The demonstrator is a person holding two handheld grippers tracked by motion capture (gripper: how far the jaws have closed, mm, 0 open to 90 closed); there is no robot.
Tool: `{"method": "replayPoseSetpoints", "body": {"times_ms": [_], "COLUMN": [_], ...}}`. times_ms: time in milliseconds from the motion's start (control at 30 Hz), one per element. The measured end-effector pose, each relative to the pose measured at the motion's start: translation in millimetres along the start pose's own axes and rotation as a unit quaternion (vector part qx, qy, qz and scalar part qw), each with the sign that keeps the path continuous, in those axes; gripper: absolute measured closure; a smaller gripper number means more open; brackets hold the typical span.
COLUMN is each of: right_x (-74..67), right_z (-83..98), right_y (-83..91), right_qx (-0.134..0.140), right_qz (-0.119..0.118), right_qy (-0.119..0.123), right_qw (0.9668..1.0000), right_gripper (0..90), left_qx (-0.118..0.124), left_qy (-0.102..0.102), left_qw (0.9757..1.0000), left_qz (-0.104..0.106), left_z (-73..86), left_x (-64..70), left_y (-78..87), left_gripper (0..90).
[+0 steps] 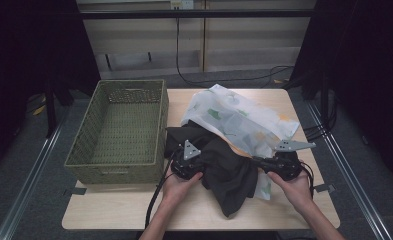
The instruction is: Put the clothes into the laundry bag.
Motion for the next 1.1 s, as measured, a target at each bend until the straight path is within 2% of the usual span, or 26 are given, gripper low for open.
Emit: {"method": "replayPoseSetpoints", "body": {"times_ms": [100, 300, 400, 433, 500, 600, 633, 767, 833, 867, 900, 933, 967, 1000, 1033, 1067, 1100], "right_x": [-6.4, -13.9, -19.8, -23.1, -31.0, -42.3, -45.5, -52.5, -58.0, -60.8, -65.7, -76.6, -76.6, -81.2, -89.2, -89.2, -95.2], "right_z": [-4.4, -3.3, -4.4, -5.7, -9.7, -17.1, -19.9, -27.2, -31.3, -33.2, -35.9, -42.0, -42.0, -45.6, -52.7, -52.7, -57.0], "right_y": [4.8, 4.8, 5.8, 6.7, 8.8, 11.2, 11.3, 8.7, 6.9, 6.5, 6.8, 9.1, 9.1, 11.9, 19.2, 19.2, 26.5], "right_qx": [0.011, 0.006, 0.007, 0.010, 0.016, 0.026, 0.030, 0.039, 0.039, 0.039, 0.041, 0.047, 0.047, 0.053, 0.065, 0.065, 0.075], "right_qz": [-0.010, -0.020, -0.030, -0.033, -0.038, -0.049, -0.052, -0.054, -0.055, -0.059, -0.067, -0.084, -0.084, -0.089, -0.107, -0.107, -0.124], "right_qy": [0.006, 0.016, 0.019, 0.022, 0.030, 0.041, 0.045, 0.049, 0.056, 0.058, 0.058, 0.062, 0.062, 0.064, 0.062, 0.062, 0.062], "right_qw": [0.9999, 0.9997, 0.9994, 0.9992, 0.9987, 0.9976, 0.9972, 0.9966, 0.9962, 0.9958, 0.9952, 0.9934, 0.9934, 0.9925, 0.9902, 0.9902, 0.9875], "right_gripper": [88.3, 89.9, 90.0, 90.0, 90.0, 90.0, 90.0, 90.0, 90.0, 90.0, 90.0, 90.0, 90.0, 90.0, 90.0, 90.0, 90.0], "left_qx": [0.013, 0.030, 0.052, 0.061, 0.086, 0.113, 0.116, 0.141, 0.146, 0.145, 0.146, 0.143, 0.142, 0.140, 0.112, 0.112, 0.091], "left_qy": [0.016, 0.048, 0.073, 0.083, 0.094, 0.102, 0.101, 0.114, 0.110, 0.107, 0.103, 0.098, 0.097, 0.092, 0.055, 0.055, 0.035], "left_qw": [0.9998, 0.9983, 0.9959, 0.9945, 0.9918, 0.9882, 0.9879, 0.9834, 0.9831, 0.9836, 0.9837, 0.9846, 0.9849, 0.9853, 0.9912, 0.9912, 0.9944], "left_qz": [0.008, 0.011, 0.014, 0.018, 0.011, 0.019, 0.021, 0.015, -0.002, -0.006, -0.018, -0.024, -0.024, -0.033, -0.044, -0.044, -0.040], "left_z": [-5.8, -14.7, -23.0, -27.8, -37.8, -54.5, -57.5, -71.6, -75.5, -76.6, -77.0, -77.2, -77.0, -76.4, -72.7, -72.7, -65.9], "left_x": [-3.0, -9.9, -13.4, -13.8, -17.4, -19.4, -20.1, -22.8, -23.2, -22.3, -20.8, -18.9, -17.0, -15.0, -7.8, -7.8, 0.3], "left_y": [4.0, 9.5, 12.4, 13.8, 20.9, 34.0, 36.8, 49.0, 51.5, 50.6, 48.8, 45.5, 41.0, 35.8, 22.9, 22.9, 7.6], "left_gripper": [70.8, 72.5, 73.4, 73.8, 74.5, 75.4, 75.7, 76.4, 76.5, 76.5, 76.5, 76.5, 76.5, 76.5, 76.5, 76.5, 76.5]}}
Point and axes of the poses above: each handheld gripper's, and its own axes: y roughly backward along the jaws, z roughly out of its underside, x roughly to its right, the point moved 6 cm from there along -y, roughly forward along the jaws, and after that the axes turned 7 degrees about -x, right-handed, at the moved point
